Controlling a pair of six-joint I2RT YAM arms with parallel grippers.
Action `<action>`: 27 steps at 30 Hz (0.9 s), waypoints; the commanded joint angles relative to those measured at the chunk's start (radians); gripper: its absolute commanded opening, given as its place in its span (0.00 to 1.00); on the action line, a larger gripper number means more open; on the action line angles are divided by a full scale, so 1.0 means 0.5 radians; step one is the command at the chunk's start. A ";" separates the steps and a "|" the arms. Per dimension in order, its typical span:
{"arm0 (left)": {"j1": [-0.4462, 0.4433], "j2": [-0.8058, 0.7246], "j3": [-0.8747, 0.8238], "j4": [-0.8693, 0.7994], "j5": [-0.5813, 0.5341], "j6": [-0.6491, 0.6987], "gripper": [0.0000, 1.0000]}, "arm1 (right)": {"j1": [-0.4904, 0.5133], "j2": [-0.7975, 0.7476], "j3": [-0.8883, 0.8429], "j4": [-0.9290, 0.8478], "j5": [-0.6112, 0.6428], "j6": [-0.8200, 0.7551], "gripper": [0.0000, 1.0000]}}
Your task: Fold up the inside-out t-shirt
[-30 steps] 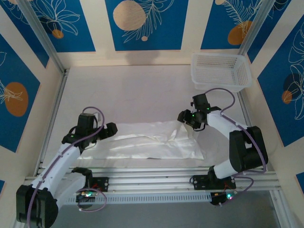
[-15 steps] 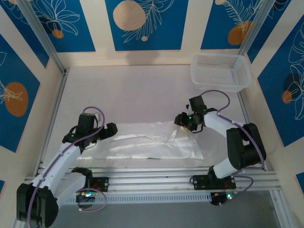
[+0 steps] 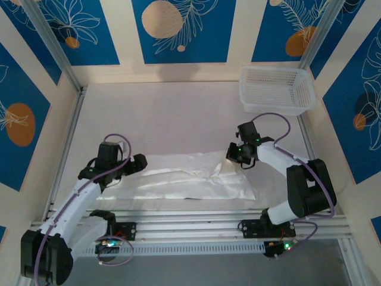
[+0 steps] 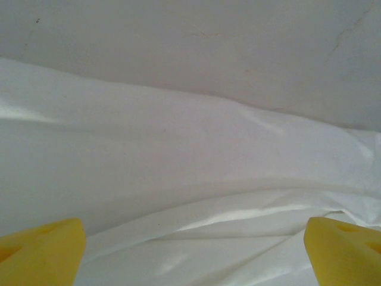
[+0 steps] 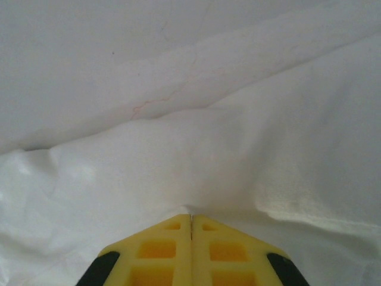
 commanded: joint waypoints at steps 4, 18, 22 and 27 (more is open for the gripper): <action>-0.023 -0.004 0.028 -0.050 -0.051 -0.032 0.94 | 0.062 -0.294 0.014 -0.168 0.032 0.050 0.00; -0.022 0.096 0.082 0.003 -0.075 -0.055 0.94 | 0.481 -2.596 -0.947 -0.294 0.525 0.556 0.56; -0.022 0.090 0.081 -0.002 -0.069 -0.069 0.84 | 0.455 -2.245 -0.844 -0.020 0.497 0.395 0.58; -0.023 0.295 0.211 -0.169 -0.203 -0.086 0.00 | 0.454 -1.179 -0.450 0.006 0.407 0.204 0.17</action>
